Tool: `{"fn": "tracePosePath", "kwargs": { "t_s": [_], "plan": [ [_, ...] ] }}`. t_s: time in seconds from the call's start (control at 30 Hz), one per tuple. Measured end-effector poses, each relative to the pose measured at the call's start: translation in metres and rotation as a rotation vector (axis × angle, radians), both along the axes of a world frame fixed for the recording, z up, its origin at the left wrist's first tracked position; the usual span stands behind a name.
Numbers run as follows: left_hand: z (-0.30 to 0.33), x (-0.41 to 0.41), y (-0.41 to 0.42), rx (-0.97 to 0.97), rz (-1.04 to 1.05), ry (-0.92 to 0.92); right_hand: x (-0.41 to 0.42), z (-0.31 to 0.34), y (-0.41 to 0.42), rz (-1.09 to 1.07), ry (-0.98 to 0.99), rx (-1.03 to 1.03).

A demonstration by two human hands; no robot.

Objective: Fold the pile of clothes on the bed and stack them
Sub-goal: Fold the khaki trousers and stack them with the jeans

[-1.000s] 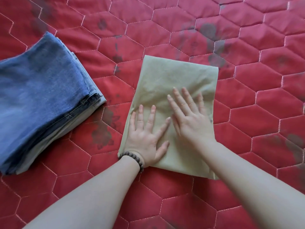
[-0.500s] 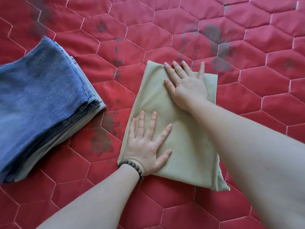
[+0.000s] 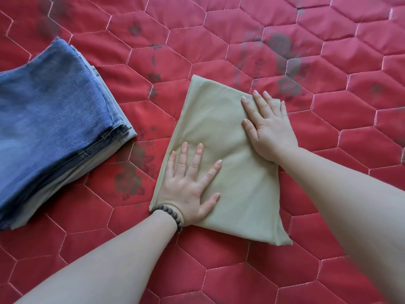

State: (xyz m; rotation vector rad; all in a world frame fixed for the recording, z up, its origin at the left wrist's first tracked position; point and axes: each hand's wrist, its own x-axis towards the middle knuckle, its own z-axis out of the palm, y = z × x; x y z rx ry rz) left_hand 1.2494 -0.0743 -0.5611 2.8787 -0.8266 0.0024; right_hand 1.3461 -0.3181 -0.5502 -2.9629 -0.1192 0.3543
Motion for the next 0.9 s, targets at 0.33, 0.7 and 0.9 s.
{"fn": "tracePosePath", "kwargs": {
  "t_s": [0.33,0.7,0.9],
  "plan": [
    [-0.002,-0.004,0.001,0.023,-0.010,-0.028,0.005,0.008,0.000,-0.005,0.047,-0.020],
    [0.019,-0.043,0.056,0.080,0.232,0.059,-0.095,0.022,0.038,-0.224,0.021,-0.175],
    [0.034,-0.092,0.083,0.183,0.462,0.278,-0.186,0.034,0.118,-0.359,0.142,-0.120]
  ]
}}
